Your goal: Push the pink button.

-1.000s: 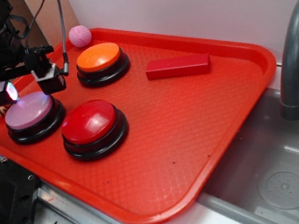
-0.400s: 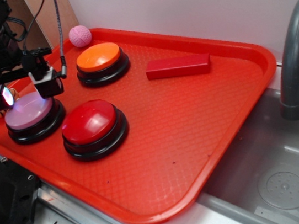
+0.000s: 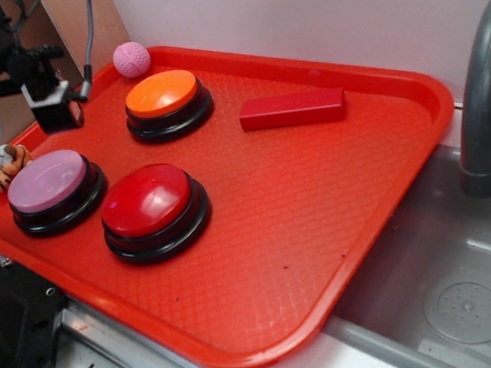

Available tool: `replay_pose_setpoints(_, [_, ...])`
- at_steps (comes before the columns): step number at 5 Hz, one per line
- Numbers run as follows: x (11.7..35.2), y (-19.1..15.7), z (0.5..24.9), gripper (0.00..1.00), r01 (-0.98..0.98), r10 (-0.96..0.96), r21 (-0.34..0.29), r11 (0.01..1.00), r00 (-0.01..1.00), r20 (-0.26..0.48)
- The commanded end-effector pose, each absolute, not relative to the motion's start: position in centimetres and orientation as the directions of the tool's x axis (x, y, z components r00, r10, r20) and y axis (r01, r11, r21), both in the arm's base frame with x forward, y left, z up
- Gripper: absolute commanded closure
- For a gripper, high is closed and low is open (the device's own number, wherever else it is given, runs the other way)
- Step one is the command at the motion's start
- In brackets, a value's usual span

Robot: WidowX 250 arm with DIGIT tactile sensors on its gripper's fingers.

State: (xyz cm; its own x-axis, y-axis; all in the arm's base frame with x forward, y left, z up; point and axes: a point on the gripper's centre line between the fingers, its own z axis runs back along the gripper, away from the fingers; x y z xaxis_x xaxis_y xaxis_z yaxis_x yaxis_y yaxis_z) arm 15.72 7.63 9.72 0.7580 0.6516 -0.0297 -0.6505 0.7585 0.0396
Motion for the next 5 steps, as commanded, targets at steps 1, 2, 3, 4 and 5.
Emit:
replay_pose_setpoints(1, [14.8, 8.2, 13.2, 0.0, -0.692, 0.69, 0.01, 0.722, 0.721, 0.061])
replay_pose_setpoints(2, [14.4, 8.2, 14.9, 0.0, -0.691, 0.689, -0.012, 0.723, 0.72, 0.078])
replay_pose_setpoints(3, [13.9, 8.7, 15.6, 0.0, -0.7, 0.699, -0.023, 0.714, 0.71, 0.091])
replay_pose_setpoints(4, [13.4, 9.3, 16.3, 0.0, -0.701, 0.7, -0.034, 0.712, 0.707, 0.102])
replay_pose_setpoints(5, [13.1, 9.4, 16.9, 0.0, -0.7, 0.699, -0.046, 0.713, 0.705, 0.115])
